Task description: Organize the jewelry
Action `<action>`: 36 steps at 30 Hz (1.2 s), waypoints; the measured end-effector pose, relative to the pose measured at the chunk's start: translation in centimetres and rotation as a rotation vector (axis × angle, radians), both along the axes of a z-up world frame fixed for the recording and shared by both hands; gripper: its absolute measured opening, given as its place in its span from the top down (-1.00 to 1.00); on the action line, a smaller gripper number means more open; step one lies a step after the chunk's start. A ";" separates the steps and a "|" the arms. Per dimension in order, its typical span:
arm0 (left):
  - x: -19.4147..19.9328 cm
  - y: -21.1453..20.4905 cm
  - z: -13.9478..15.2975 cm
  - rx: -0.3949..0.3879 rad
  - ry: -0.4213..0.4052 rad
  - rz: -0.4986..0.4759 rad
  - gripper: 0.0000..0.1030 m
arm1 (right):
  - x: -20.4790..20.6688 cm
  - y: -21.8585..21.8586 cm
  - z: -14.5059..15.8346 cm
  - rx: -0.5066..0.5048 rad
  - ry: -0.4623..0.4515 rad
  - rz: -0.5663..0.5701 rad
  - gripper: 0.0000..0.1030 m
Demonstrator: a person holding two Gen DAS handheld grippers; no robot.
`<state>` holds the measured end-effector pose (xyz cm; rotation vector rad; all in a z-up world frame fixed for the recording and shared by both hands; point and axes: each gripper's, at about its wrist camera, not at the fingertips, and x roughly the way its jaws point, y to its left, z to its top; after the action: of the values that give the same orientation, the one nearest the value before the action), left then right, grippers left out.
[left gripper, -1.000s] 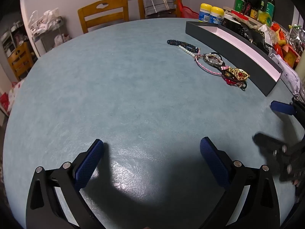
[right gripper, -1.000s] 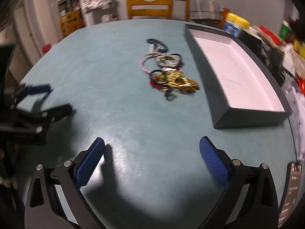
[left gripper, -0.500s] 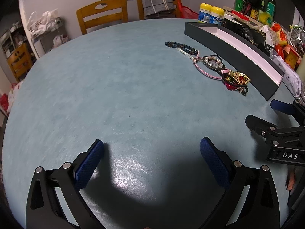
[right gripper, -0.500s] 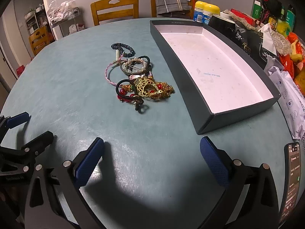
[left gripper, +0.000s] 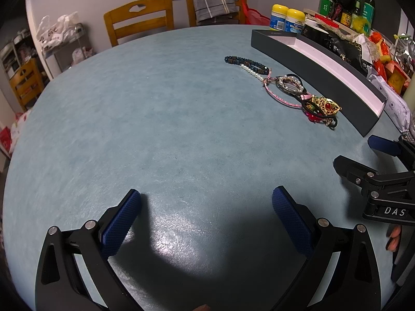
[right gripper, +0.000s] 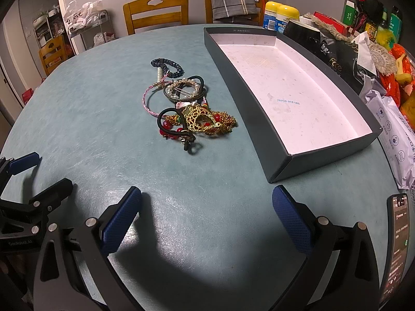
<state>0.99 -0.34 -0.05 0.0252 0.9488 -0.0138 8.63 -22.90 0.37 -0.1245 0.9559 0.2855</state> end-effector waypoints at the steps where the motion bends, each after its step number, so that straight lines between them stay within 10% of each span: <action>1: 0.0 0.0 0.0 0.000 0.000 0.000 -0.97 | 0.0 0.0 0.0 0.000 0.000 0.000 -0.93; 36: 0.0 0.0 0.0 0.001 0.000 0.000 -0.97 | -0.2 -0.1 0.0 0.001 -0.002 0.000 -0.93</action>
<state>0.99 -0.35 -0.03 0.0261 0.9493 -0.0134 8.41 -22.97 0.38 -0.1234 0.9542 0.2857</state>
